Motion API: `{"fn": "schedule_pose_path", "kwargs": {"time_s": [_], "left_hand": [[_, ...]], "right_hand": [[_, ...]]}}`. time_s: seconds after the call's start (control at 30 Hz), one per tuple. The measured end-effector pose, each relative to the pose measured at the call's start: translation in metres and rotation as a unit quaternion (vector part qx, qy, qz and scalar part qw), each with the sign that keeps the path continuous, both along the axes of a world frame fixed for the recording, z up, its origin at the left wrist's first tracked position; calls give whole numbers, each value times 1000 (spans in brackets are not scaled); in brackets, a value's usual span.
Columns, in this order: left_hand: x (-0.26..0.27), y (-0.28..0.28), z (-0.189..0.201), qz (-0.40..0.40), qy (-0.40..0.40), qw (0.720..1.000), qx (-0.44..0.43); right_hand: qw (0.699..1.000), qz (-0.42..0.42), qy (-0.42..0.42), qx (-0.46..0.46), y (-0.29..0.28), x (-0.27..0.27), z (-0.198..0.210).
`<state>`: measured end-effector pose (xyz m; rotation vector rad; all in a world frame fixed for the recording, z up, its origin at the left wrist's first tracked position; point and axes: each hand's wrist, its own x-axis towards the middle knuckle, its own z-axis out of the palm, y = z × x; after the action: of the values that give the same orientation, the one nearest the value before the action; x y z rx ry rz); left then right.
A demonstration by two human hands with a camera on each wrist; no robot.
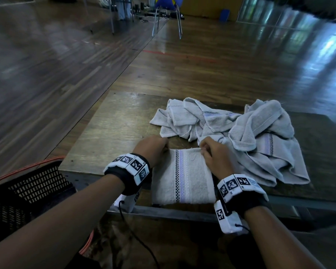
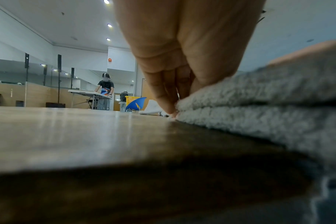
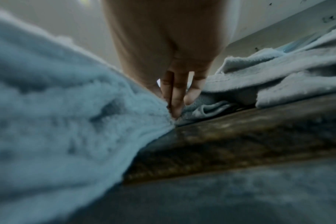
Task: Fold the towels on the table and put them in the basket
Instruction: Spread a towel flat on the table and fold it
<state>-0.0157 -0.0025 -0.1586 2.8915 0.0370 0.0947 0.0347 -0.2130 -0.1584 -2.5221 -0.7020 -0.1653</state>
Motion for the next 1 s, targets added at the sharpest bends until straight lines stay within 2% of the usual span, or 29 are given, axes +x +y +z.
{"fn": "schedule_pose_path", "kwargs": {"time_s": [0.13, 0.23, 0.33, 0.47, 0.57, 0.73, 0.83, 0.93, 1.0], "left_hand": [[-6, -1, -1, 8, -12, 1000, 4], [-14, -5, 5, -3, -27, 999, 21], [-26, -18, 8, -34, -26, 998, 39], [-43, -43, -11, -18, 43, 998, 52], [-44, -45, -28, 13, 62, 998, 26], [-32, -25, -32, 30, 98, 995, -16], [-33, -16, -30, 55, 104, 993, -4], [-39, -7, -22, 89, 37, 995, 26], [-46, 0, -17, 105, -3, 994, 10]], "right_hand": [[994, -1, -64, -87, 2, -6, -2], [973, -7, -117, -200, 2, -16, 1], [959, -6, -109, -263, 8, -32, 0], [984, -44, 28, -170, 13, -47, -10], [983, -42, 106, -142, 13, -49, -18], [977, -24, 130, -169, 5, -42, -20], [980, -61, 106, -156, -10, -37, -16], [979, -137, 101, -116, -26, -31, -10], [975, -142, 142, -93, -33, -26, -7]]}}
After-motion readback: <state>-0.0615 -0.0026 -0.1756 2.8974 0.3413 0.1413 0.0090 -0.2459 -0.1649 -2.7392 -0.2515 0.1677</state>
